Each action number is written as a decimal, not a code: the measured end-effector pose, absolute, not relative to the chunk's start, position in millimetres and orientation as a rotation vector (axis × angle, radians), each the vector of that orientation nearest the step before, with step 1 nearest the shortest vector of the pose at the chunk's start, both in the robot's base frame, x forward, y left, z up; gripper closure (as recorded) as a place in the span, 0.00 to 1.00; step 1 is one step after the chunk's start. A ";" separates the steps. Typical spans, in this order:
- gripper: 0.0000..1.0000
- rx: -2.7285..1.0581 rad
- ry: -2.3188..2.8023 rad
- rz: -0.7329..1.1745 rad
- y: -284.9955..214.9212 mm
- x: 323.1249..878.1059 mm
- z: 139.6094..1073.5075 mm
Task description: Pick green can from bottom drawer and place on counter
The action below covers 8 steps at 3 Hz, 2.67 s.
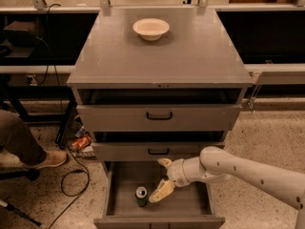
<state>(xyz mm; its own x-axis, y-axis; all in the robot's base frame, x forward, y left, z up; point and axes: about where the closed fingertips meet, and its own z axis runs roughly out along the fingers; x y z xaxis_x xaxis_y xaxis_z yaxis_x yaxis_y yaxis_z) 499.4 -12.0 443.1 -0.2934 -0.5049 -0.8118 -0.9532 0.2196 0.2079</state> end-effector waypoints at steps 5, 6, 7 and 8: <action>0.00 -1.350 1.800 0.915 -27.9 532.4 265.8; 0.00 -1.356 1.791 0.938 -15.1 532.5 236.6; 0.00 -1.350 1.769 0.956 -2.4 535.8 218.6; 0.00 -1.307 1.758 0.966 13.9 539.7 207.4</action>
Offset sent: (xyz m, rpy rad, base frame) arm 0.0366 -0.0336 -0.1105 -0.0303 -0.0840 -0.0096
